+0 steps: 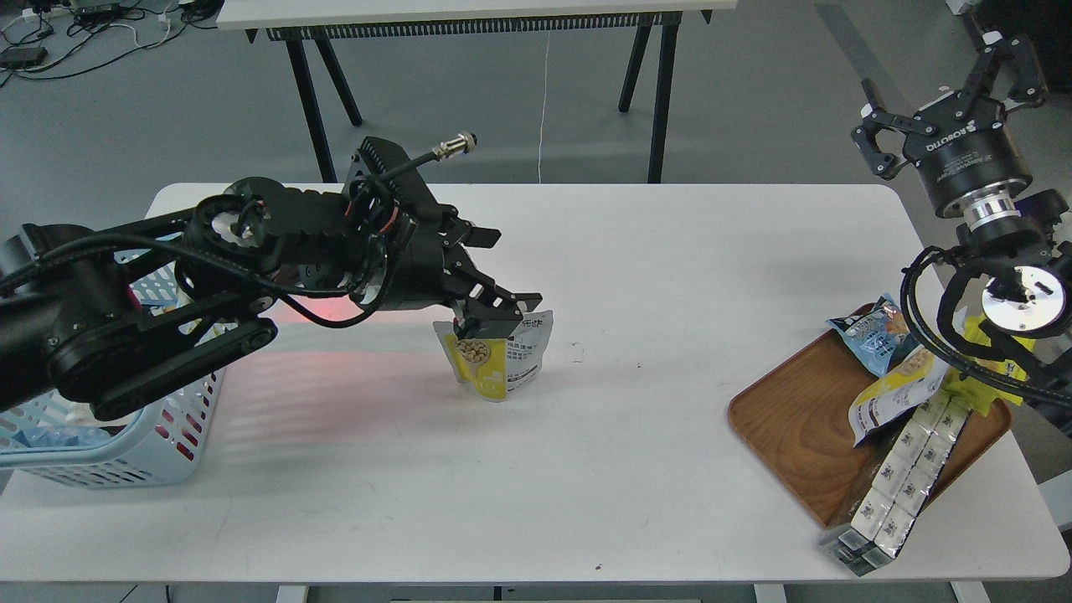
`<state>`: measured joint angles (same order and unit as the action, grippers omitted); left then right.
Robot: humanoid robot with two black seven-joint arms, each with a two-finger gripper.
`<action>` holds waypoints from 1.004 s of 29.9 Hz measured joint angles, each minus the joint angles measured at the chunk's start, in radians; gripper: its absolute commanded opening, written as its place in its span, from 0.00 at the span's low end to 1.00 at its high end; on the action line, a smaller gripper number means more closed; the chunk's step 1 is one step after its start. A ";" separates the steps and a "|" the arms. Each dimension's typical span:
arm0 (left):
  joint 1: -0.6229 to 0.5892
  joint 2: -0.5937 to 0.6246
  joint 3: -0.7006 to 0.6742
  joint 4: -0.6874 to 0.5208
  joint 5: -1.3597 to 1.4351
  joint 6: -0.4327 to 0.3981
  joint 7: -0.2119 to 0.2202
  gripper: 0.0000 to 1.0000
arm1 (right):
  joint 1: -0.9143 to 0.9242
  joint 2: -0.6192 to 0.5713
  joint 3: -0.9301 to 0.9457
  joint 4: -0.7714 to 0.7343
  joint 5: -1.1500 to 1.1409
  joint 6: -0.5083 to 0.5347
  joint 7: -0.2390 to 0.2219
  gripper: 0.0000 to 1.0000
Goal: Scan snack and place in basket
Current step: 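Reach the left gripper to the yellow packet and grasp it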
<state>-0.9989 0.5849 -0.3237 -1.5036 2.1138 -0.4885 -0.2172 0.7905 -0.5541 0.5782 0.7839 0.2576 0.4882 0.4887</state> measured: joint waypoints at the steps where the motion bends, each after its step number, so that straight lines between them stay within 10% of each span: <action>1: 0.000 0.000 0.016 0.001 0.022 0.000 -0.007 0.92 | 0.000 0.000 0.001 0.000 0.000 0.000 0.000 0.99; 7: 0.004 -0.001 0.089 0.008 0.067 0.000 -0.019 0.87 | 0.000 0.001 0.002 0.000 0.000 0.000 0.000 0.99; 30: 0.013 -0.019 0.104 0.081 0.068 0.000 -0.055 0.10 | -0.005 -0.001 0.006 0.005 0.000 0.001 0.000 0.99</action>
<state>-0.9859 0.5664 -0.2193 -1.4221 2.1818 -0.4888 -0.2718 0.7855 -0.5548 0.5845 0.7890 0.2578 0.4887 0.4887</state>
